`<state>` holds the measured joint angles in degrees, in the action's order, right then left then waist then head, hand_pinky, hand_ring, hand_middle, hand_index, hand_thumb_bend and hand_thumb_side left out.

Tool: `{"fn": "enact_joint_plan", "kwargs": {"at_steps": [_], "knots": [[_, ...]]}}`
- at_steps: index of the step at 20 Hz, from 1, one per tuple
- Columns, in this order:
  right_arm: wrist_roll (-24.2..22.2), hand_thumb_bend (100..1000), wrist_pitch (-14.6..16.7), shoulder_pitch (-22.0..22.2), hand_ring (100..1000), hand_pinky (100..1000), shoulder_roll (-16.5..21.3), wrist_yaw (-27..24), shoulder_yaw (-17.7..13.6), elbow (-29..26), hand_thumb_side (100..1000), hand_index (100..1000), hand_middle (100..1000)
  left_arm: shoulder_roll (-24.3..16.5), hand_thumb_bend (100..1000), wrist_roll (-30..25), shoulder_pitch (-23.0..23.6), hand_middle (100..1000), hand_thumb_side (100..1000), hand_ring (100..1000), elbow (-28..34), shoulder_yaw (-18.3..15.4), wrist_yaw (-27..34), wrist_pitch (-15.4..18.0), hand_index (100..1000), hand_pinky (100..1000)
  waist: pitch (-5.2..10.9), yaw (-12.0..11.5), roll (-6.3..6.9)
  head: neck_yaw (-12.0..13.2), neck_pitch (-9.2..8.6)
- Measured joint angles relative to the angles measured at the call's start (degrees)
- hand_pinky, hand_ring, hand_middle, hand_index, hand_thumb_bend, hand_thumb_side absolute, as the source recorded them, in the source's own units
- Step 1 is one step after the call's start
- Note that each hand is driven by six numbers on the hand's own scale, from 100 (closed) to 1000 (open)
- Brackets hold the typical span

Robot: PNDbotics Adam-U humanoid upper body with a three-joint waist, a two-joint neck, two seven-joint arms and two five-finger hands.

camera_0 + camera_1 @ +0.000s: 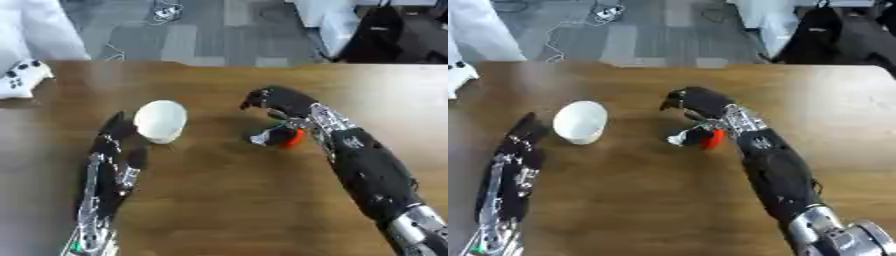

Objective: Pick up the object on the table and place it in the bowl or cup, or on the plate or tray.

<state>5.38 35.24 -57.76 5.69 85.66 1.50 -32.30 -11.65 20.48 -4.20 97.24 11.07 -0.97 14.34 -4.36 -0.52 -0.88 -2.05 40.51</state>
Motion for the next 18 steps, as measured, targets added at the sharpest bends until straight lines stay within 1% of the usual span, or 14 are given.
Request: {"fn": "enact_joint_plan", "kwargs": {"at_steps": [7,14,15,17,18], "knots": [[1.2,483,-0.1,0.0,764,782,2.9,0.1,-0.3,0.8,711,828,734,0.0,678,0.4,0.4,917,660,846,0.0,-0.4,0.0,0.0,812,1000,0.0,1.3,0.01,0.0,0.53],[1.3,484,-0.3,0.0,762,778,4.3,-0.8,-0.5,0.4,713,826,735,0.0,679,0.5,0.8,917,660,846,0.0,-0.5,-0.3,0.0,812,1000,0.12,1.8,0.2,-0.5,1.0],[1.2,488,-0.3,0.0,757,775,4.4,-0.9,-0.5,0.3,711,827,732,0.0,678,0.5,0.8,917,660,846,0.0,-0.6,-0.4,0.1,812,1000,0.14,1.8,0.23,-0.5,1.0],[1.0,482,-0.5,0.4,711,751,4.4,-1.4,-0.6,-0.3,710,827,725,0.0,678,0.5,0.8,917,660,846,0.0,-0.7,-0.4,0.0,812,1000,0.14,1.8,0.25,-0.5,1.03],[0.9,481,-0.6,0.6,703,747,4.4,-1.5,-0.6,-0.6,710,827,724,0.0,678,0.5,0.8,917,660,846,0.0,-0.7,-0.4,0.0,812,1000,0.14,1.8,0.3,-0.5,1.04]]}}
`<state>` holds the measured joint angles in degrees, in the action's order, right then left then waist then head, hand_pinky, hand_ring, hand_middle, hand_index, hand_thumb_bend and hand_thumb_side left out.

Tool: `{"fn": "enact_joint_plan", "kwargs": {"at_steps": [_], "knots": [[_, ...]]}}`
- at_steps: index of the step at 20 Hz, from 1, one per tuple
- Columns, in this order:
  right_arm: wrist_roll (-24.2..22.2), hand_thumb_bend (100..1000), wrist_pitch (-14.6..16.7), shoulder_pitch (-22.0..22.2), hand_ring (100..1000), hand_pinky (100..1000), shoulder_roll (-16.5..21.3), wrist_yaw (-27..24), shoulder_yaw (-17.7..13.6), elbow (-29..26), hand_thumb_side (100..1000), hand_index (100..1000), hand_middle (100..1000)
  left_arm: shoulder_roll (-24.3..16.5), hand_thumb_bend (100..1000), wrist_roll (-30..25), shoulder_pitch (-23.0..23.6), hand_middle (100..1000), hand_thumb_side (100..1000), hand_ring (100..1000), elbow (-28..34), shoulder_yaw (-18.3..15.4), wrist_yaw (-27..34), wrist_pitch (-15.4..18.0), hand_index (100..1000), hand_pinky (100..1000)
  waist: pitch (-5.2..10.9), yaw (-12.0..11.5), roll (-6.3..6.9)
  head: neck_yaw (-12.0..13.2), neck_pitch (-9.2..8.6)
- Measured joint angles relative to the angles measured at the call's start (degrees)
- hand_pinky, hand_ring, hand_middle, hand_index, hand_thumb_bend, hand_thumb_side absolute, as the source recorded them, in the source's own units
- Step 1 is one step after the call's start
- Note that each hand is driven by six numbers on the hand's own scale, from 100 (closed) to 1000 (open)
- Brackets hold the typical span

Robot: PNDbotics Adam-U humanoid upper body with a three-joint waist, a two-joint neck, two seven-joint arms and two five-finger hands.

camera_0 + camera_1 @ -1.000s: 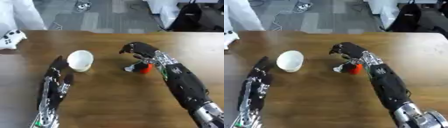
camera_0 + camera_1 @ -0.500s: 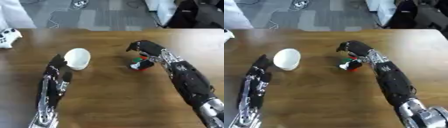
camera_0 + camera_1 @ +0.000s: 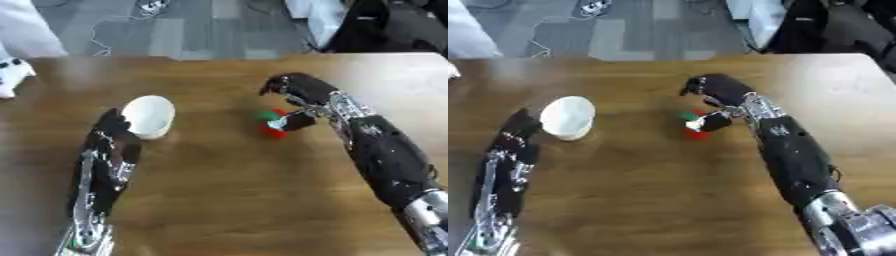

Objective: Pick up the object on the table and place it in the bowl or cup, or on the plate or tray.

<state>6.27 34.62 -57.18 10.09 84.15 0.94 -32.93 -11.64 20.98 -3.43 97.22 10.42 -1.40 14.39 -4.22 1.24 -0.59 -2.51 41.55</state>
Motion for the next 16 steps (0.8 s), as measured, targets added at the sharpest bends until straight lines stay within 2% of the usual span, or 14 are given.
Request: {"fn": "enact_joint_plan", "kwargs": {"at_steps": [2,7,12,13,16], "knots": [[-0.3,459,-0.3,0.2,663,726,-0.1,-0.2,0.0,-1.0,708,822,694,0.0,678,0.0,0.0,917,660,847,0.0,0.0,0.0,0.0,811,1000,0.0,-0.2,0.09,0.0,0.01],[-1.5,458,-1.4,1.7,667,733,-2.0,0.5,0.0,-3.6,703,825,693,0.1,678,0.0,0.0,917,660,846,0.0,0.0,0.0,0.0,810,1000,-0.01,-0.7,0.24,0.0,0.04],[-2.7,466,-1.3,3.0,680,738,-3.1,1.2,0.0,-4.6,697,832,703,0.1,679,0.0,0.0,917,661,846,0.0,0.0,0.0,0.0,810,1000,-0.16,-1.0,0.48,0.0,0.45],[-3.0,503,-1.0,3.0,706,767,-3.2,1.2,0.0,-4.6,684,851,719,0.1,678,0.0,0.0,917,661,846,0.0,0.0,0.0,0.0,809,1000,-0.23,-1.0,0.49,0.0,0.46],[-3.9,541,-0.1,3.5,734,790,-3.4,0.9,-0.1,-4.3,677,854,726,0.1,680,0.1,0.0,917,662,847,0.0,0.0,0.0,0.1,809,1000,-0.29,-1.0,0.58,-0.1,0.52]]}}
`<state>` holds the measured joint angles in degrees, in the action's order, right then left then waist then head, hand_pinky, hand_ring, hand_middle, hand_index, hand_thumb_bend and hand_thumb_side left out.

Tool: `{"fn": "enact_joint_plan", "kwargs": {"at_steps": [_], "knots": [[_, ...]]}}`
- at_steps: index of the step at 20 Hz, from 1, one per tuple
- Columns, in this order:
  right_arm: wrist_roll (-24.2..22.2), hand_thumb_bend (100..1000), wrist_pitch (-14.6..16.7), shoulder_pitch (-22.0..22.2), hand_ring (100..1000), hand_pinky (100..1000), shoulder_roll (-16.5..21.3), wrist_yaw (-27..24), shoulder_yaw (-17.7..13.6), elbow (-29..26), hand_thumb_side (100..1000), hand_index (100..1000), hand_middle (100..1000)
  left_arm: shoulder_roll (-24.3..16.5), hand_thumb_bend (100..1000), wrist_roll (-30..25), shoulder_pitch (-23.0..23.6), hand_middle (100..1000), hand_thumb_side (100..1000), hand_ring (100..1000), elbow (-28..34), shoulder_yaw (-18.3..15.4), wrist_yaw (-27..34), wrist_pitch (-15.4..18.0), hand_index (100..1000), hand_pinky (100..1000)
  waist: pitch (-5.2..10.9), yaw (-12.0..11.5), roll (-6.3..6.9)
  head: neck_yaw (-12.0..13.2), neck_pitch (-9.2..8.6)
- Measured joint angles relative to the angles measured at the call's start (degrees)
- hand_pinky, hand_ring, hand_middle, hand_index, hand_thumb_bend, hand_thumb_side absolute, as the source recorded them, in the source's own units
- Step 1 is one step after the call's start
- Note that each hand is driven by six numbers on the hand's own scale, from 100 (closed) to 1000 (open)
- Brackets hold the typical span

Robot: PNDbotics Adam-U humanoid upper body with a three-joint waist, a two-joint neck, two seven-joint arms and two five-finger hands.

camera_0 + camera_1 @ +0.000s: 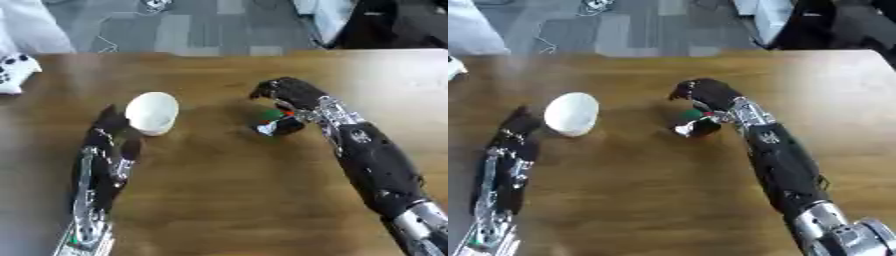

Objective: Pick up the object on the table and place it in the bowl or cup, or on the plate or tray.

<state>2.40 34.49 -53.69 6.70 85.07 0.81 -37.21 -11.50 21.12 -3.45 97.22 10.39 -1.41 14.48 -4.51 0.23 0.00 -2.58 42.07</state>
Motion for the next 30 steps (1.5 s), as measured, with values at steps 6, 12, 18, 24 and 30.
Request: {"fn": "enact_joint_plan", "kwargs": {"at_steps": [6,12,18,24,30], "knots": [[-2.1,549,1.2,0.1,747,811,0.0,-0.5,-0.2,0.5,688,845,734,0.1,681,0.2,0.0,917,662,847,0.0,0.0,-0.1,0.0,809,1000,-0.17,0.0,0.34,-0.9,0.46],[-3.6,568,2.5,0.0,751,838,0.5,-1.4,-0.6,1.5,697,837,725,0.5,683,0.2,0.1,916,665,847,0.0,-0.2,-0.1,0.0,807,1000,-0.4,0.0,0.87,-1.7,0.5],[-4.5,560,3.0,0.0,749,843,1.4,-2.3,-1.5,2.4,691,832,719,0.6,684,0.2,0.2,916,666,847,0.0,-0.3,-0.1,0.0,806,1000,-0.69,-0.2,1.19,-2.0,0.5],[-4.4,468,2.7,0.0,485,674,1.9,-3.3,-2.1,2.5,504,759,536,1.0,685,0.2,0.2,915,667,847,0.0,-0.4,-0.1,0.0,804,1000,-0.93,-0.4,1.32,-2.0,0.5],[0.0,241,1.0,0.3,166,375,1.9,-3.4,-2.3,2.6,372,602,138,1.0,685,0.2,0.2,912,666,844,0.0,-0.4,-0.1,0.0,802,1000,-1.11,-0.6,1.32,-2.0,0.5]]}}
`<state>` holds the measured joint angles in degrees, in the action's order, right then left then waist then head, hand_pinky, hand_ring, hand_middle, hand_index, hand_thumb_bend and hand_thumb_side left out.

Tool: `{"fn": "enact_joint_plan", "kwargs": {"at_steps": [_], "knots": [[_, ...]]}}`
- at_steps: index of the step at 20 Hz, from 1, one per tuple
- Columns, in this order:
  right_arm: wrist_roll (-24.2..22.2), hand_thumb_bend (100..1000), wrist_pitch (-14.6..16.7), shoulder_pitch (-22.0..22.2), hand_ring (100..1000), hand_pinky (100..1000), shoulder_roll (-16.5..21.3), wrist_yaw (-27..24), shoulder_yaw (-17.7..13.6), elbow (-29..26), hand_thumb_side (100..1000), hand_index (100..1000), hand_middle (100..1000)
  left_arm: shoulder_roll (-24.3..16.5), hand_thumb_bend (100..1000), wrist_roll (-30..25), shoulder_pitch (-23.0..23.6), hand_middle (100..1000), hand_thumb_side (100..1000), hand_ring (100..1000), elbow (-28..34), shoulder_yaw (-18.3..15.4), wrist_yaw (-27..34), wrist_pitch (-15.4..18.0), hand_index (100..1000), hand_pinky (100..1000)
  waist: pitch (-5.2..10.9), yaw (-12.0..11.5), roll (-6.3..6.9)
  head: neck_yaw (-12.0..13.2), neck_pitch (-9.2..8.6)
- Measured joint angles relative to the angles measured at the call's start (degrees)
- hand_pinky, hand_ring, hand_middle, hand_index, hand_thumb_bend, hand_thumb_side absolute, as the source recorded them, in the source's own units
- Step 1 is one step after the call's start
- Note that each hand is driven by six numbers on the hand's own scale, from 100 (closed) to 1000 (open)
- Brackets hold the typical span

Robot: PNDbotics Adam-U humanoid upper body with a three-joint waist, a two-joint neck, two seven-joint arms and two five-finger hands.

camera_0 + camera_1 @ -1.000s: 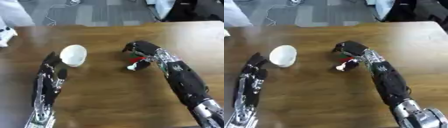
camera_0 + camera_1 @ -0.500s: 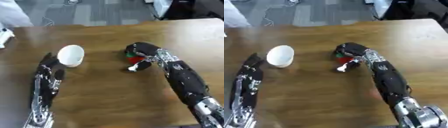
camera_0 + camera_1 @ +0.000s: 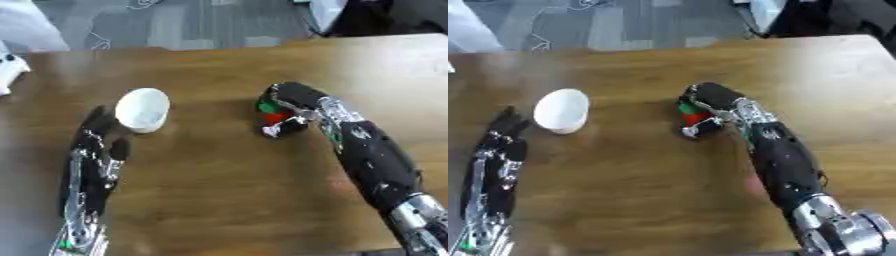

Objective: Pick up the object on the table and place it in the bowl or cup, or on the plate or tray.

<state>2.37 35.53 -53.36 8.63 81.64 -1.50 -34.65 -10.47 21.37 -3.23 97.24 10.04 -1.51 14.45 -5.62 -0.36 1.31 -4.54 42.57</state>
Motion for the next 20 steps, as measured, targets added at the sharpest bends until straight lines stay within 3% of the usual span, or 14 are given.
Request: {"fn": "enact_joint_plan", "kwargs": {"at_steps": [3,6,12,13,14,17,18,19,20], "knots": [[1.4,182,0.0,0.1,117,346,0.0,-0.8,0.0,0.5,395,588,100,0.0,685,0.0,0.0,912,666,843,0.0,0.0,0.0,0.0,800,1000,-0.02,-0.1,-0.03,0.0,0.0],[1.4,189,0.1,0.0,122,356,0.0,-1.6,0.0,0.7,391,592,100,0.0,685,0.0,0.0,911,666,843,0.0,0.0,0.0,0.0,799,1000,-0.02,-0.1,-0.06,0.0,0.0],[-2.1,176,0.7,-3.9,130,400,-0.1,-1.0,0.8,0.3,445,593,119,0.0,686,0.0,0.0,909,667,842,0.0,0.0,0.0,0.0,797,1000,0.0,-0.2,-0.46,0.0,0.0],[-2.9,100,0.7,-5.2,130,402,-0.3,-0.7,1.0,0.4,734,592,121,0.0,686,0.0,0.0,909,667,842,0.0,0.0,0.0,0.0,797,1000,0.05,-0.3,-0.61,0.0,0.0],[-3.6,170,0.8,-6.8,128,407,-0.6,-0.7,1.1,0.7,459,588,124,0.0,687,0.0,0.0,909,667,841,0.0,0.0,0.0,0.0,797,1000,0.11,-0.4,-0.77,0.0,0.0],[-5.1,175,0.9,-11.1,126,410,-1.4,-0.5,1.6,1.9,468,585,128,-0.1,687,0.0,0.0,908,668,841,0.0,0.0,0.0,0.0,796,1000,0.69,-0.5,-1.28,0.2,-0.06],[-5.3,176,0.9,-12.3,126,408,-1.6,-0.4,1.8,2.4,538,583,128,-0.1,687,0.0,0.0,908,668,840,0.0,0.0,0.0,0.0,796,1000,0.85,-0.6,-1.41,0.5,-0.1],[-5.5,188,1.0,-13.3,126,408,-1.9,-0.4,1.8,3.0,470,583,128,-0.1,687,0.0,0.0,908,668,840,0.0,0.0,0.0,0.0,796,1000,0.96,-0.7,-1.52,0.7,-0.15],[-5.6,192,1.1,-14.4,124,410,-2.3,-0.4,2.0,3.6,482,579,132,-0.1,688,-0.1,0.1,908,668,840,0.0,0.0,0.0,0.0,797,1000,1.07,-0.9,-1.61,0.9,-0.24]]}}
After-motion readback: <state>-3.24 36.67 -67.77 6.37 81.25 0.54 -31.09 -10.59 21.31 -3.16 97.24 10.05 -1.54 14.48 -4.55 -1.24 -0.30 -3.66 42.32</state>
